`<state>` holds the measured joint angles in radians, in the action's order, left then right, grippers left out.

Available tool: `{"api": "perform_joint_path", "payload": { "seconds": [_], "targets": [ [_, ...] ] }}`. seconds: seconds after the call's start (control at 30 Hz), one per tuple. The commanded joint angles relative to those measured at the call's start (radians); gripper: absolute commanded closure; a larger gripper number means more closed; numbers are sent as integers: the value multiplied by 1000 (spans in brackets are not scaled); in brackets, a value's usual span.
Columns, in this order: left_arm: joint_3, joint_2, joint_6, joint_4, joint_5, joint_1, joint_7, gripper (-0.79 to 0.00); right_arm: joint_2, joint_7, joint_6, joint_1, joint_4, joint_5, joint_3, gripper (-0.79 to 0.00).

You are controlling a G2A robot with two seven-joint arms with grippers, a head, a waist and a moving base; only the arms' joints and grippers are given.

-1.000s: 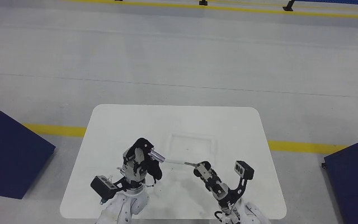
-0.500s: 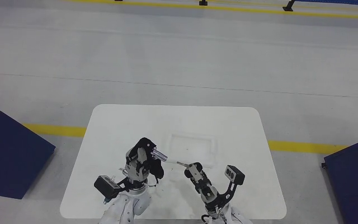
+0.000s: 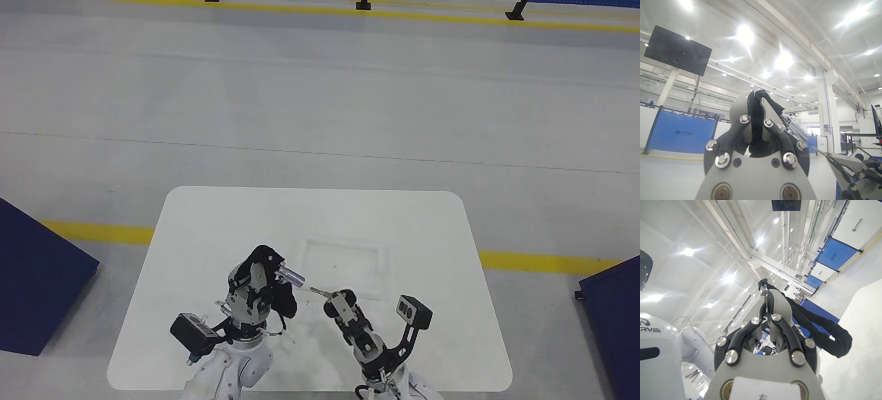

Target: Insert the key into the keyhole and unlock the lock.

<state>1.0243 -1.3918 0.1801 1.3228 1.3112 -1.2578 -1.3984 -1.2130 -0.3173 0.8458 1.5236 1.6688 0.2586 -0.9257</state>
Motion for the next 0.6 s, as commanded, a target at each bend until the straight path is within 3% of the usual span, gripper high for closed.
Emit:
{"api": "perform_joint_path", "payload": {
  "seconds": [0.0,0.57],
  "targets": [
    [2,-1,-1,3,3,-3,1,0,-5,-10,-18,4,11,-9,5,0],
    [12,-9,2,20,16,-19,12,0,-39,-23,-44,6,25,-9,27,0]
  ]
}}
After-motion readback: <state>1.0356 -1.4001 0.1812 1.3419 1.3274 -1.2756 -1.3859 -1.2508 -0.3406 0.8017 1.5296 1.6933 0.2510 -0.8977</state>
